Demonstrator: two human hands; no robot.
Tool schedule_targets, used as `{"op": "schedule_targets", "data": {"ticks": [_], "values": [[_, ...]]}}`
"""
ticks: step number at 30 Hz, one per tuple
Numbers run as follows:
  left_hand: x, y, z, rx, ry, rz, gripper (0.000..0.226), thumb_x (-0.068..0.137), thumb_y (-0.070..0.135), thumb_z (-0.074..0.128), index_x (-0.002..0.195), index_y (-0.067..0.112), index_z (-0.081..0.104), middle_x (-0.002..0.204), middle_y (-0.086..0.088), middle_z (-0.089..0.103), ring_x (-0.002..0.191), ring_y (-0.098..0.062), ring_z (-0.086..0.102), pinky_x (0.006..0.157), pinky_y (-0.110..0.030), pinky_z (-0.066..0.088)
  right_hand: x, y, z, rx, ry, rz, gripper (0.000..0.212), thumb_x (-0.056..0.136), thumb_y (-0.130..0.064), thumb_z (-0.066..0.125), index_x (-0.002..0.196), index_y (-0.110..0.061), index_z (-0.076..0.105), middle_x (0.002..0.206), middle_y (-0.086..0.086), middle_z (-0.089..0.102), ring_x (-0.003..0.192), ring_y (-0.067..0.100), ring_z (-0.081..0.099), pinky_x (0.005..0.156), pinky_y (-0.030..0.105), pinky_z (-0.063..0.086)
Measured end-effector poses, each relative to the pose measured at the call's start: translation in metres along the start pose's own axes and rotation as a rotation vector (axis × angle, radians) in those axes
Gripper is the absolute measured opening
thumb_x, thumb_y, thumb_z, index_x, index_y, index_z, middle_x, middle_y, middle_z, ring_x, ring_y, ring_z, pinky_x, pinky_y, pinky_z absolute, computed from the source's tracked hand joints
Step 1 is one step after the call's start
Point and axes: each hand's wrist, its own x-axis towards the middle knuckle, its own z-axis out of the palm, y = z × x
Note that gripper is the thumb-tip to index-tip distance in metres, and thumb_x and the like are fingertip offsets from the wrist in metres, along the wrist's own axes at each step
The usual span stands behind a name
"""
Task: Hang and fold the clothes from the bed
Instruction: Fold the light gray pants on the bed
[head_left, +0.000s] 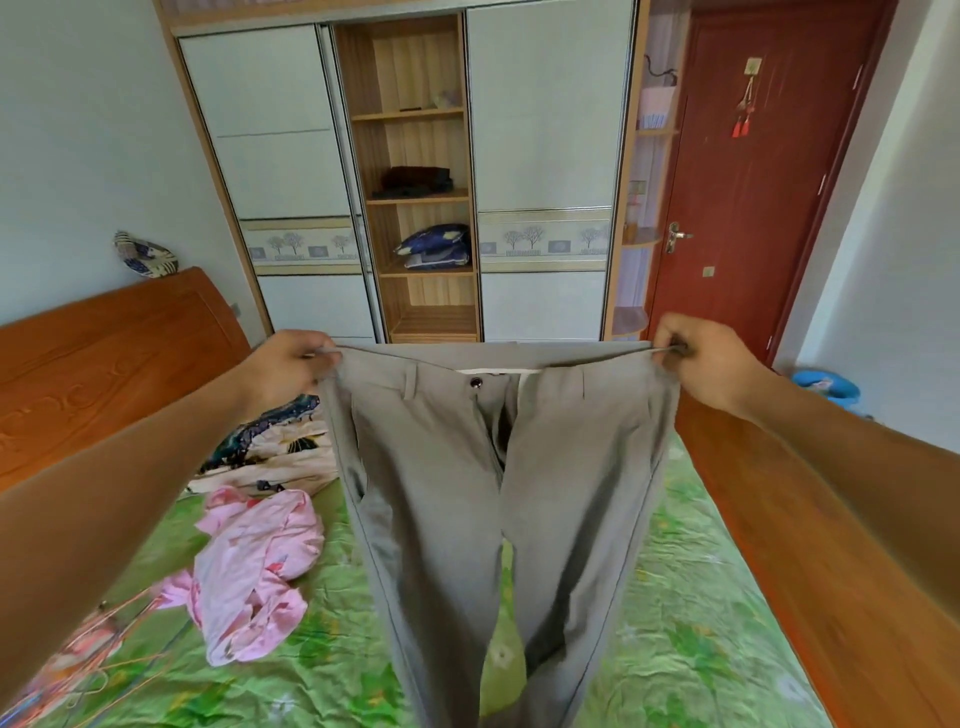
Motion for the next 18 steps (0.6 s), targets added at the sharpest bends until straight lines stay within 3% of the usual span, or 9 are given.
{"op": "schedule_targets", "data": {"ticks": [3, 5, 7, 10, 12, 15, 18], "values": [[0.007, 0.017, -0.012, 0.152, -0.040, 0.075, 0.020, 0.103, 0.005, 0.050, 0.098, 0.007, 0.069, 0.099, -0.019, 0.069, 0.097, -0.042, 0.064, 0.084, -0.041, 0.052, 0.009, -0.012, -0.010, -0.061, -0.027, -0.090, 0.039, 0.095, 0.010, 0.043, 0.099, -0.019, 0.069, 0.099, 0.000, 0.065, 0.087, 0.019, 0.060, 0.074, 0.034, 0.049], [0.010, 0.027, -0.015, 0.242, -0.093, 0.104, 0.030, 0.101, -0.005, 0.046, 0.102, 0.010, 0.071, 0.105, -0.013, 0.071, 0.099, -0.041, 0.065, 0.085, -0.039, 0.050, 0.014, -0.016, -0.013, -0.166, -0.076, -0.129, 0.042, 0.094, 0.012, 0.042, 0.108, -0.014, 0.072, 0.105, 0.003, 0.060, 0.095, 0.022, 0.057, 0.079, 0.030, 0.042], [0.009, 0.034, -0.012, 0.284, -0.135, 0.116, 0.038, 0.098, -0.013, 0.040, 0.101, 0.009, 0.071, 0.107, -0.012, 0.069, 0.100, -0.033, 0.064, 0.090, -0.039, 0.050, 0.018, -0.016, -0.012, -0.250, -0.120, -0.111, 0.037, 0.093, 0.011, 0.042, 0.106, -0.008, 0.071, 0.105, 0.010, 0.057, 0.096, 0.027, 0.054, 0.078, 0.029, 0.036], [0.009, 0.040, 0.001, 0.255, -0.072, 0.102, 0.039, 0.098, -0.009, 0.036, 0.081, 0.016, 0.061, 0.084, -0.010, 0.059, 0.078, -0.023, 0.053, 0.067, -0.030, 0.041, 0.016, -0.013, -0.007, -0.332, -0.112, -0.118, 0.027, 0.095, 0.006, 0.043, 0.099, -0.004, 0.067, 0.097, 0.009, 0.055, 0.093, 0.032, 0.055, 0.073, 0.032, 0.033], [0.008, 0.042, 0.008, 0.209, -0.052, 0.048, 0.031, 0.102, 0.001, 0.040, 0.079, 0.012, 0.058, 0.077, -0.006, 0.053, 0.069, -0.019, 0.047, 0.059, -0.028, 0.034, 0.012, -0.013, -0.004, -0.293, -0.084, -0.141, 0.024, 0.096, 0.003, 0.043, 0.094, -0.004, 0.066, 0.092, 0.007, 0.059, 0.089, 0.031, 0.057, 0.074, 0.036, 0.040], [0.006, 0.040, 0.007, 0.220, -0.141, 0.081, 0.013, 0.101, 0.019, 0.056, 0.096, 0.010, 0.063, 0.093, -0.010, 0.059, 0.080, -0.019, 0.053, 0.069, -0.030, 0.039, 0.007, -0.017, -0.005, -0.224, -0.103, -0.113, 0.019, 0.100, -0.010, 0.046, 0.087, -0.008, 0.061, 0.087, 0.005, 0.059, 0.084, 0.026, 0.056, 0.076, 0.043, 0.045], [0.003, 0.039, 0.003, 0.241, -0.193, 0.182, 0.005, 0.096, 0.023, 0.067, 0.095, 0.027, 0.064, 0.102, 0.000, 0.058, 0.091, -0.008, 0.054, 0.077, -0.027, 0.040, 0.004, -0.017, -0.005, -0.278, -0.178, -0.109, 0.015, 0.101, -0.025, 0.053, 0.089, -0.016, 0.053, 0.088, 0.000, 0.053, 0.082, 0.023, 0.054, 0.077, 0.042, 0.046]]}}
